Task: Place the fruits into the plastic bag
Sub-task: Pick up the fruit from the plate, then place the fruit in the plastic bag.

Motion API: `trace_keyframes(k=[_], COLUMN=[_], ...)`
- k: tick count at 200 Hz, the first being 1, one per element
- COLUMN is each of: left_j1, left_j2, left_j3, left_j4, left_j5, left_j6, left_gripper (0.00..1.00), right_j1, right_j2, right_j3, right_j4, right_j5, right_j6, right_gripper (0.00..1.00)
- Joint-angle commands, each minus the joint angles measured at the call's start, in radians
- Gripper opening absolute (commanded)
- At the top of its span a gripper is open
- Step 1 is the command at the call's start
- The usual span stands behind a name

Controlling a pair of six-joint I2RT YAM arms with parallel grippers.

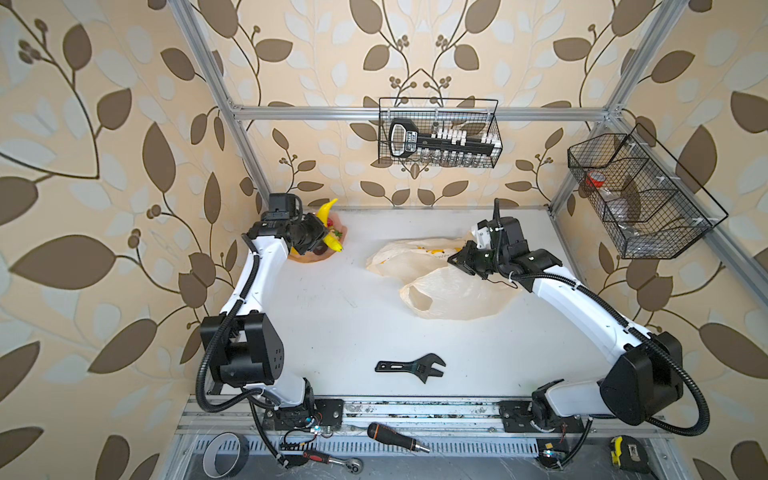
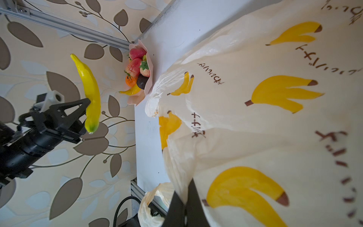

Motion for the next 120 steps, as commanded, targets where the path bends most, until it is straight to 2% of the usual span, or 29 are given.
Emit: trace_keyframes(k=[1, 29, 54, 88, 109, 120], left_j1=[-0.116, -0.248, -0.321, -0.331, -0.332, -0.334], left_j2=[-0.040, -0.074, -0.058, -0.027, -0.004, -0.008], left_j3=[-0.020, -0.113, -0.142, -0.180, -0.195, -0.207], left_j4=[-0.013, 0.039, -0.005, 0.017, 0.049, 0.052], left_j5=[0.086, 0.171, 0.202, 0.199, 0.227, 0.234], left_j6=[0.161, 0.201, 0.257, 0.249, 0.225, 0.227], left_gripper=[0.34, 0.34, 0.29, 0.26, 0.26, 0.30], right_j1=[-0.005, -0.006, -0.006, -0.006, -0.005, -0.005], right_j2=[0.013, 0.017, 0.018, 0.020, 0.019, 0.017], right_j3=[0.031, 0.031, 0.032, 0.026, 0.024, 0.024], right_j4=[-0.021, -0.021, -0.023, -0.026, -0.026, -0.027], right_j5=[-0.021, -0.027, -0.029, -0.027, -0.027, -0.023], right_j6=[-0.015, -0.012, -0.013, -0.013, -0.014, -0.014], right_gripper=[0.00, 0.00, 0.00, 0.00, 0.00, 0.00])
